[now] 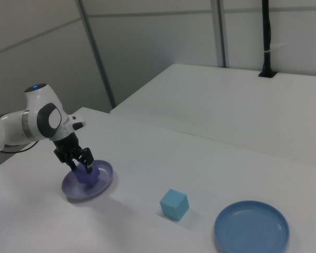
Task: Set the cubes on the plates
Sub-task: 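Carry the purple cube over the lavender plate and lower it, then open the gripper to release the purple cube on the plate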
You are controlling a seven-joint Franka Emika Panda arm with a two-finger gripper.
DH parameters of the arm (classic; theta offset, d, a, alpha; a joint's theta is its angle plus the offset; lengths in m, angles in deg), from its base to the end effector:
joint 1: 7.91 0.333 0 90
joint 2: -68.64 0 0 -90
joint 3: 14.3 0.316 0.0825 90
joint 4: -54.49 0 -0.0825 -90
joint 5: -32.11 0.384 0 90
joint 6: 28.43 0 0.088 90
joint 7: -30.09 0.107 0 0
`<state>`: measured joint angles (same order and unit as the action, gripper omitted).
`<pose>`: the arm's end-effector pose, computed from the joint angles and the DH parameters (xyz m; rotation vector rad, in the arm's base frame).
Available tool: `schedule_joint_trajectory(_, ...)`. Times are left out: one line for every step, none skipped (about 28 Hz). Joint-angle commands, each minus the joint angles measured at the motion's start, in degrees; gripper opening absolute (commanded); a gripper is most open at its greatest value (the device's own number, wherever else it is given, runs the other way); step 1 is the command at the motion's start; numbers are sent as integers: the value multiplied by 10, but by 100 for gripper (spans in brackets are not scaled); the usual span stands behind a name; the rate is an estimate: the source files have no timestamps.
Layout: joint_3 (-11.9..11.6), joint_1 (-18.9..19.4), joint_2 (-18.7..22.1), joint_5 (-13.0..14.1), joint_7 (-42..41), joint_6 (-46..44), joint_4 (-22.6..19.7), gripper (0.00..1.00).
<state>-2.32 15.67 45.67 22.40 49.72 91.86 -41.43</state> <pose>0.5546 0.3687 0.3787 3.0514 0.5294 0.0961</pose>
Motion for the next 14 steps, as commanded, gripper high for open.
schedule_joint_trajectory(-5, 15, -1, -15, 7, -1, 11, 100)
schedule_joint_trajectory(-6, 15, 1, -15, 8, -2, 12, 100)
schedule_joint_trajectory(-5, 15, 4, -14, 8, -7, 13, 100)
schedule_joint_trajectory(-6, 15, 9, -14, 8, -14, 15, 100)
schedule_joint_trajectory(-6, 14, 18, -13, 8, -30, 25, 100)
schedule_joint_trajectory(-8, 14, 21, -12, 8, -40, 28, 100)
schedule_joint_trajectory(-10, 13, 25, -12, 8, -50, 29, 100)
schedule_joint_trajectory(-11, 12, 29, -12, 8, -58, 30, 100)
schedule_joint_trajectory(-12, 10, 37, -12, 8, -66, 30, 100)
schedule_joint_trajectory(-13, 7, 45, -12, 7, -72, 30, 100)
schedule_joint_trajectory(-18, -6, 57, -12, 3, -80, 29, 100)
schedule_joint_trajectory(-21, -13, 59, -14, 4, -85, 29, 100)
schedule_joint_trajectory(-25, -19, 61, -15, 4, -90, 29, 100)
schedule_joint_trajectory(-29, -24, 63, -15, 3, -94, 29, 100)
